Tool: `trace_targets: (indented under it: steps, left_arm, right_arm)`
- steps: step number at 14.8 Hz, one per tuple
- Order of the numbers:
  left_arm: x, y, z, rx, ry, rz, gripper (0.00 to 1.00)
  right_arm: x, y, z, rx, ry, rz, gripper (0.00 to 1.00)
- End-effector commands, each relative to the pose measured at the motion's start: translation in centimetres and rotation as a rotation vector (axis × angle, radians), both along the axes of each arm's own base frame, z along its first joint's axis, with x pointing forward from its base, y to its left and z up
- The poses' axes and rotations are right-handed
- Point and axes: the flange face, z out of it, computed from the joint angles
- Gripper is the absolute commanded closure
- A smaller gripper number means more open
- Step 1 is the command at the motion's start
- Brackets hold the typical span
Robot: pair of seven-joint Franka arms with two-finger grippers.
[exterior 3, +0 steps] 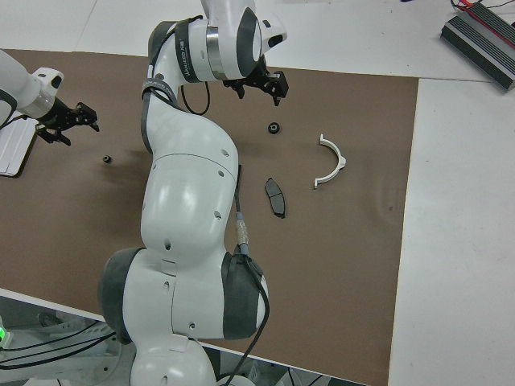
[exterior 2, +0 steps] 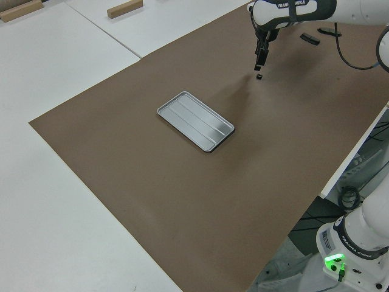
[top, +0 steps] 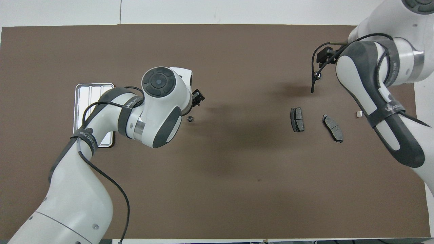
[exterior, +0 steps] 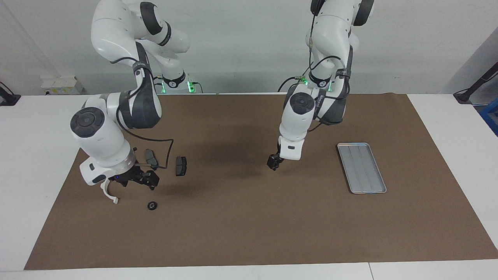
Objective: Pick bearing gear from pile to tray
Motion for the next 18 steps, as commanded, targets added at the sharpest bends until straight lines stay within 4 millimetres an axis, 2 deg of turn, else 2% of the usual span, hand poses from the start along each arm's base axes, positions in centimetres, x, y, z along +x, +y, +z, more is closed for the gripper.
trace_targets:
  steps: [1, 3, 7, 9, 12, 13, 16, 18]
  left_arm:
    - [-1.3, 0.6, -1.1, 0.011, -0.006, 0.008, 0.03]
    - [-2.2, 0.5, -2.1, 0.01, -0.007, 0.0, 0.15]
    - [-2.9, 0.5, -2.4, 0.008, -0.011, -0.011, 0.41]
    - [-3.1, 0.6, -3.0, -0.003, -0.03, -0.005, 0.42]
    - [-3.1, 0.8, -3.2, -0.008, -0.039, -0.003, 0.43]
    - [-3.1, 0.8, -3.2, -0.009, -0.038, -0.002, 0.48]
    - [-2.6, 1.4, -3.0, -0.001, -0.025, 0.008, 0.87]
    - [-1.9, 1.5, -1.9, 0.007, -0.014, 0.011, 0.93]
  right_arm:
    - [-0.5, 0.1, -4.0, -0.029, -0.011, -0.057, 0.0]
    - [0.0, 0.3, -6.3, -0.05, -0.014, -0.065, 0.0]
    - [0.5, 0.2, -8.9, -0.041, -0.026, -0.069, 0.0]
    - [0.8, 0.0, -10.3, -0.036, -0.027, -0.07, 0.0]
    - [1.1, -0.8, -10.4, -0.035, -0.052, -0.079, 0.0]
    - [1.1, -1.2, -10.5, -0.037, -0.05, -0.082, 0.0]
    - [1.0, -1.3, -10.7, -0.037, -0.047, -0.085, 0.0]
    - [0.7, -1.1, -10.9, -0.038, -0.035, -0.083, 0.0]
